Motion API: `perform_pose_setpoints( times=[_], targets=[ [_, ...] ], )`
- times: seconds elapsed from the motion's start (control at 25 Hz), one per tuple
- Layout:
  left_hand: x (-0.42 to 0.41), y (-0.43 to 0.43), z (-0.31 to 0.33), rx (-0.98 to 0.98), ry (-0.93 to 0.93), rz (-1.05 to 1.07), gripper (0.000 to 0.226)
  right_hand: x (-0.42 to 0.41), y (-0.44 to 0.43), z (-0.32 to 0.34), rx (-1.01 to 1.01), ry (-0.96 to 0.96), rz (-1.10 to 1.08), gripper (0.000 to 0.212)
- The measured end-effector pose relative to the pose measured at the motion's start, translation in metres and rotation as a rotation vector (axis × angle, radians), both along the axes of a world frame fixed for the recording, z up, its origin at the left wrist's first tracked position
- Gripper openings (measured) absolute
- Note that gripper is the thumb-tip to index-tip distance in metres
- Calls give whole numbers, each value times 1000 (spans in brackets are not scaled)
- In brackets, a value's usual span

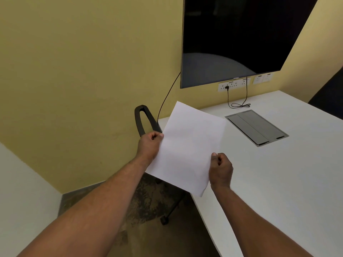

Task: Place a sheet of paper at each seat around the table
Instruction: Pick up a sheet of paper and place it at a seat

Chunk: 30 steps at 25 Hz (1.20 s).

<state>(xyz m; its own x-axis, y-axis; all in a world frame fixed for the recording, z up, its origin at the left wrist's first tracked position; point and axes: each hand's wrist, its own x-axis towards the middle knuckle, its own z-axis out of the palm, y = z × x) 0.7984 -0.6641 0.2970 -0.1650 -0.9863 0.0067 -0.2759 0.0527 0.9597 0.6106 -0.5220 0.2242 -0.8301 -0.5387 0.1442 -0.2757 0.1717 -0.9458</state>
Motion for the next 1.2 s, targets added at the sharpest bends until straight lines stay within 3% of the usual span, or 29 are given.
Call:
perform_pose_setpoints(
  times=[0.64, 0.84, 1.04, 1.2],
  targets=[
    [-135, -225, -21, -94, -198, -383, 12, -45, -147, -37, 51, -43, -333, 41],
    [-184, -261, -58, -81, -286, -407, 14, -83, -178, -71, 76, -156, -349, 40],
    [-232, -292, -99, -62, -375, -450, 31, -121, -207, -111, 108, -264, -358, 39],
    [-265, -309, -138, -56, -555, -485, 39, -145, -227, -146, 127, -407, -346, 37]
  ],
)
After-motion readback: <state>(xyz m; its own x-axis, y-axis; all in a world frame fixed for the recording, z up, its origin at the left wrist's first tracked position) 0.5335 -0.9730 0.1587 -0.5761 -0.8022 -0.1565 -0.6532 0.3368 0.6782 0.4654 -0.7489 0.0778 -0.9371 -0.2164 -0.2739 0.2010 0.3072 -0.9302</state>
